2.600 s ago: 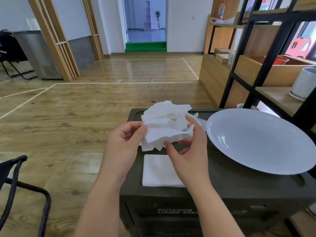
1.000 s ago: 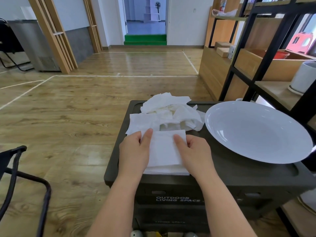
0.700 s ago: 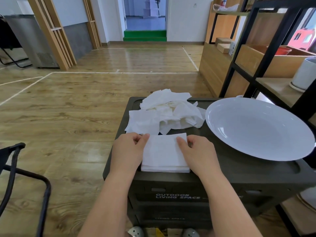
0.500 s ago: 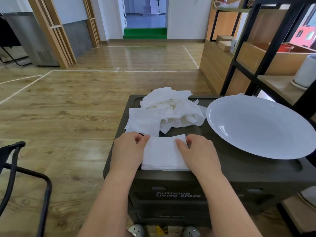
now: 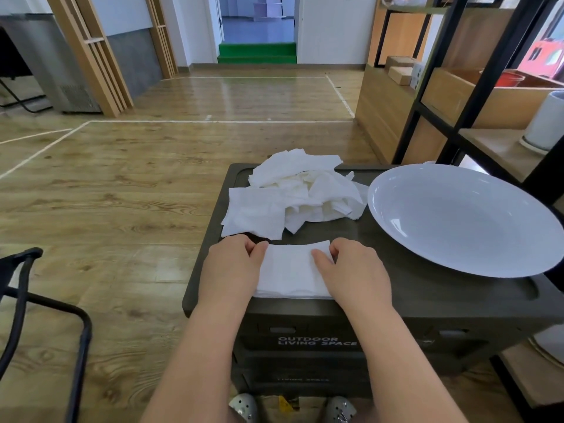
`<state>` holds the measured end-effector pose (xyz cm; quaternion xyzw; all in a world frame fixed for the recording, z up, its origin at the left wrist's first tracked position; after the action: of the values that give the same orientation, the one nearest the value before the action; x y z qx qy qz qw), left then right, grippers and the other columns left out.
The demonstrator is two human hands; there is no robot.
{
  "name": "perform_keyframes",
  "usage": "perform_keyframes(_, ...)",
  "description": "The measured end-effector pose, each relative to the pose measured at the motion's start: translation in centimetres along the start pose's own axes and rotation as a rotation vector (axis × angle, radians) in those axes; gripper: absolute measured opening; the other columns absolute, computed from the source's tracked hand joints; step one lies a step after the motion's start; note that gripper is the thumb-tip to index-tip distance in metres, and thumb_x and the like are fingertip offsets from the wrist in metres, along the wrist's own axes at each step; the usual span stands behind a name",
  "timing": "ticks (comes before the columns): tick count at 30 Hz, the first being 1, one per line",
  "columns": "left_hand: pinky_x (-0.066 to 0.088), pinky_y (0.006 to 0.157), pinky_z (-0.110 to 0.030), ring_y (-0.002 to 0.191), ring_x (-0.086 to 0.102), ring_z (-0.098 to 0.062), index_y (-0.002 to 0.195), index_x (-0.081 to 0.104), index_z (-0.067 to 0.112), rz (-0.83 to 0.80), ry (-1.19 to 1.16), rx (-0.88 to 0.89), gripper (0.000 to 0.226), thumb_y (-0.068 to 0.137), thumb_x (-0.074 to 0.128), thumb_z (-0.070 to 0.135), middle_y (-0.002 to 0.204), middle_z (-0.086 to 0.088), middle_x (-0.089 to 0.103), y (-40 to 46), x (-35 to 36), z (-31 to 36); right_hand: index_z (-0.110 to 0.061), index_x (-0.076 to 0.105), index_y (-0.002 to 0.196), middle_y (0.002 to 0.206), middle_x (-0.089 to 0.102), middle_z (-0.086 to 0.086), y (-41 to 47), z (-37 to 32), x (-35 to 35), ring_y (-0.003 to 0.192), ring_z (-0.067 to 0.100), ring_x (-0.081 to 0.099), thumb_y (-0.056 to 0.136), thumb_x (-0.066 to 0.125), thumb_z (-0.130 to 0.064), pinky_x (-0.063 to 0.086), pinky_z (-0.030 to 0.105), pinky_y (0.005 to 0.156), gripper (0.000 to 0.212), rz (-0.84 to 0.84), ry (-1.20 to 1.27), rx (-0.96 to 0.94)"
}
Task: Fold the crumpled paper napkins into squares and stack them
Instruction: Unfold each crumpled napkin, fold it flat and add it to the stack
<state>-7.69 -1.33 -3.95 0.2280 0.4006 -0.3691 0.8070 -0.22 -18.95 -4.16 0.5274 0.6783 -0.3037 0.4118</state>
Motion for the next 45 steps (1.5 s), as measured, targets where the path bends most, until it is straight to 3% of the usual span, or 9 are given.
perform_keyframes(7, 0.032, 0.055, -0.025, 0.062, 0.046, -0.009, 0.069, 0.048, 0.020, 0.006, 0.058, -0.055, 0.030, 0.094, 0.052, 0.036, 0.069, 0.005, 0.052, -0.3, 0.2, 0.0, -0.021, 0.049, 0.087, 0.070, 0.049, -0.008, -0.5, 0.2, 0.1, 0.058, 0.005, 0.044, 0.092, 0.051, -0.045, 0.029, 0.018, 0.048, 0.024, 0.054, 0.028, 0.043)
perform_keyframes(14, 0.033, 0.050, -0.020, 0.063, 0.052, -0.007, 0.081, 0.054, 0.023, 0.209, -0.070, 0.050, 0.015, 0.090, 0.059, 0.034, 0.068, 0.009, 0.056, -1.6, -2.2, 1.9, -0.029, 0.042, 0.096, 0.080, 0.050, -0.012, -0.8, -0.5, -1.6, 0.073, 0.006, 0.052, 0.090, 0.058, -0.043, 0.041, 0.019, 0.064, 0.022, 0.171, 0.094, -0.010)
perform_keyframes(17, 0.035, 0.054, -0.017, 0.063, 0.053, -0.004, 0.082, 0.060, 0.026, 0.027, -0.193, 0.127, 0.010, 0.086, 0.066, 0.033, 0.067, 0.011, 0.056, -1.6, -0.9, 3.2, -0.029, 0.051, 0.099, 0.079, 0.052, -0.013, -0.7, -1.5, -1.4, 0.074, 0.006, 0.055, 0.092, 0.057, -0.038, 0.043, 0.018, 0.064, 0.013, 0.162, 0.120, -0.088)
perform_keyframes(20, 0.037, 0.057, -0.016, 0.065, 0.053, -0.003, 0.083, 0.060, 0.031, -0.143, -0.126, 0.189, 0.008, 0.085, 0.067, 0.033, 0.070, 0.012, 0.056, -1.6, 0.8, 3.6, -0.028, 0.056, 0.106, 0.084, 0.056, -0.010, -0.6, -1.7, -0.3, 0.079, 0.007, 0.055, 0.094, 0.054, -0.036, 0.048, 0.021, 0.068, 0.015, 0.093, 0.100, -0.112)
perform_keyframes(33, 0.038, 0.060, -0.016, 0.063, 0.052, -0.002, 0.083, 0.064, 0.030, -0.228, -0.128, 0.157, 0.012, 0.078, 0.075, 0.029, 0.078, 0.009, 0.060, -0.2, 0.0, 0.1, -0.029, 0.055, 0.099, 0.077, 0.055, -0.013, 0.2, 0.6, 0.0, 0.074, 0.007, 0.056, 0.092, 0.056, -0.039, 0.047, 0.021, 0.064, 0.012, 0.031, 0.115, -0.014)
perform_keyframes(36, 0.039, 0.064, -0.018, 0.069, 0.052, -0.003, 0.089, 0.063, 0.030, -0.142, -0.020, 0.198, 0.010, 0.082, 0.070, 0.032, 0.080, 0.012, 0.057, -0.3, -0.4, 0.8, -0.029, 0.056, 0.100, 0.077, 0.054, -0.014, 0.1, 0.5, -0.1, 0.074, 0.006, 0.055, 0.092, 0.057, -0.038, 0.046, 0.019, 0.064, 0.012, 0.041, 0.125, -0.014)
perform_keyframes(40, 0.037, 0.069, -0.019, 0.080, 0.050, -0.006, 0.098, 0.058, 0.027, 0.129, 0.018, 0.252, 0.014, 0.087, 0.065, 0.034, 0.088, 0.013, 0.050, -0.5, -1.9, 3.2, -0.031, 0.058, 0.098, 0.073, 0.050, -0.017, 0.0, -0.2, -1.0, 0.073, 0.004, 0.053, 0.091, 0.059, -0.038, 0.042, 0.016, 0.065, 0.010, 0.116, 0.159, -0.043)
perform_keyframes(45, 0.036, 0.076, -0.023, 0.091, 0.041, -0.013, 0.105, 0.046, 0.018, 0.239, 0.120, 0.161, 0.045, 0.082, 0.064, 0.053, 0.101, 0.004, 0.045, 0.0, -0.6, 5.6, -0.031, 0.061, 0.096, 0.070, 0.052, -0.016, -0.2, -1.3, -1.1, 0.069, 0.004, 0.055, 0.090, 0.059, -0.039, 0.047, 0.017, 0.065, 0.010, 0.143, 0.222, -0.080)
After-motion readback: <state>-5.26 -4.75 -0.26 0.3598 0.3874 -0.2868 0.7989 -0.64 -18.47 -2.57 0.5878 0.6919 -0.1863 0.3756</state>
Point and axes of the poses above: each hand's wrist, its own y-axis towards the middle knuckle, its own x-axis out of the palm, z = x × y, the point moved 7 cm from there along y, towards the middle knuckle
